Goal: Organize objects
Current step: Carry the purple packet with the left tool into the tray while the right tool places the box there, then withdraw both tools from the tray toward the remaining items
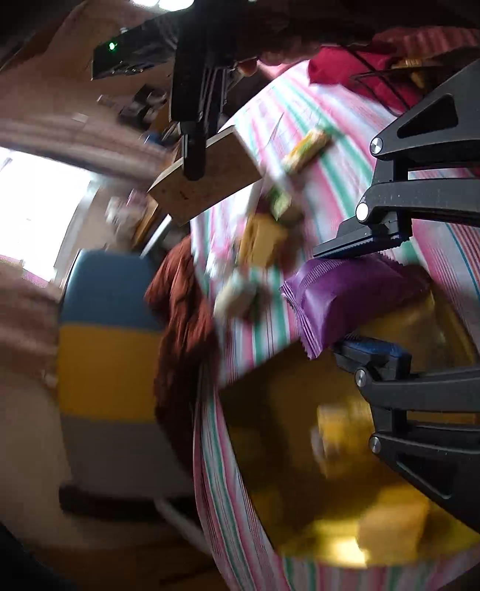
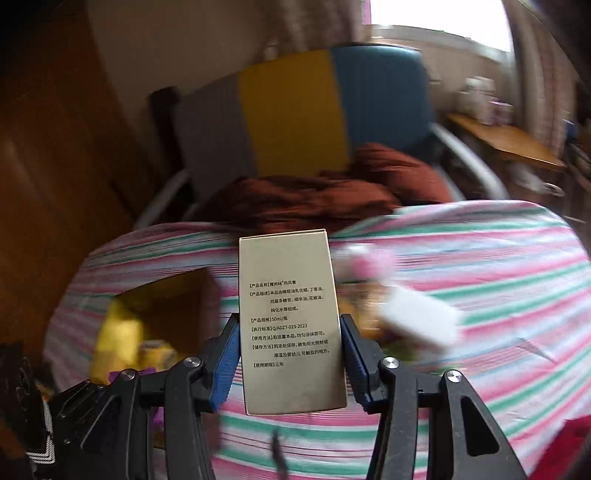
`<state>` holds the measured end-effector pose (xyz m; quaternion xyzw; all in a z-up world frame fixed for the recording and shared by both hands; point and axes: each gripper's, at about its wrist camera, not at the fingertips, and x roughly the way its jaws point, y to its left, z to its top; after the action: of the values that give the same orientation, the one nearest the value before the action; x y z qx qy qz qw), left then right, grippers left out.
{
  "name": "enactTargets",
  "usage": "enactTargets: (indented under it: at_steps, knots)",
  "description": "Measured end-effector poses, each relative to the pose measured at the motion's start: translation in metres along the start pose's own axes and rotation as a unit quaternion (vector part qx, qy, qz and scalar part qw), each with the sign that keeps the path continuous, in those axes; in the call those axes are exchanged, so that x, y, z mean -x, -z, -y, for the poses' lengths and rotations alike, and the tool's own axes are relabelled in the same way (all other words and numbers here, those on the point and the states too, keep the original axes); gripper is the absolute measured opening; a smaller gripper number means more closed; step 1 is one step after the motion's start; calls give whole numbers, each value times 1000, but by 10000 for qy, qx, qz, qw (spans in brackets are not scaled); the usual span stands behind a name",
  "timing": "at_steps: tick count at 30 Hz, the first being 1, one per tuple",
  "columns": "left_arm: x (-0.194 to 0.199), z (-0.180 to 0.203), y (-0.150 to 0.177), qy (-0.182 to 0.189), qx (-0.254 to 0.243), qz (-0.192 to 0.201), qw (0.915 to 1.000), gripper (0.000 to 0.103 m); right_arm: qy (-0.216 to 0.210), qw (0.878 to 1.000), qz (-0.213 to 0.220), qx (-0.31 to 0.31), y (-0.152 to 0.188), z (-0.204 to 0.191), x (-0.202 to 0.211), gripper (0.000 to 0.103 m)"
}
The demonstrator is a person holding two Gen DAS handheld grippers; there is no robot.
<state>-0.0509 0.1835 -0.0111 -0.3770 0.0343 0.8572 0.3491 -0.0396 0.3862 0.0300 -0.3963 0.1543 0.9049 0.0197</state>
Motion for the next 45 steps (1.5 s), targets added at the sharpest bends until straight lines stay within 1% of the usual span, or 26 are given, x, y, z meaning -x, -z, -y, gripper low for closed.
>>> enactTargets:
  at_steps: [4,8,10,12,14,16,17,19,22,24,26,28,30,32,35,45]
  knots:
    - [21,-44,14,-424,328,55,9985,39,-450,9984,-187,301,-2,-61,-30,51]
    - [39,-81,37,-791,589,42,9951,39,-844,9934,-489,605,0,-124,-64,51]
    - [45,-97,49,-938,720,10,9930,39,-949,9910,-593,731,1,-147,-77,51]
    - [48,-105,58,-1101,763,11,9910,40,-1028,9886,-680,862,1,-172,-93,51]
    - [50,-116,66,-1207,879,-9,9888,44,-1131,9860,-739,975,1,-193,-106,52]
    - [52,-124,71,-1262,1007,-28,9869,52,-1256,9838,-798,1004,1,-208,-115,53]
    - [55,-127,73,-1297,1052,6,9860,54,-1260,9840,-787,985,0,-215,-119,54]
    - [56,-128,74,-1347,1103,43,9847,61,-1305,9840,-790,917,0,-221,-124,54]
    - [61,-132,75,-1419,1173,130,9828,64,-1343,9841,-772,868,4,-220,-121,57]
    - [67,-135,75,-1514,1171,207,9813,66,-1333,9844,-758,863,8,-216,-118,57]
    - [73,-134,75,-1621,1169,276,9794,69,-1259,9858,-744,830,16,-210,-111,58]
    - [78,-135,74,-1717,1192,348,9773,74,-1187,9869,-683,850,20,-207,-105,60]
    - [82,-137,72,-1776,1226,393,9756,75,-1053,9880,-621,942,28,-206,-98,63]
    - [85,-138,70,-1845,1239,439,9740,75,-886,9884,-520,1122,37,-207,-90,63]
    - [92,-136,68,-1932,1236,536,9719,80,-704,9879,-372,1328,47,-209,-80,64]
    - [102,-125,68,-2081,1097,610,9700,82,-340,9891,-158,1422,67,-196,-66,64]
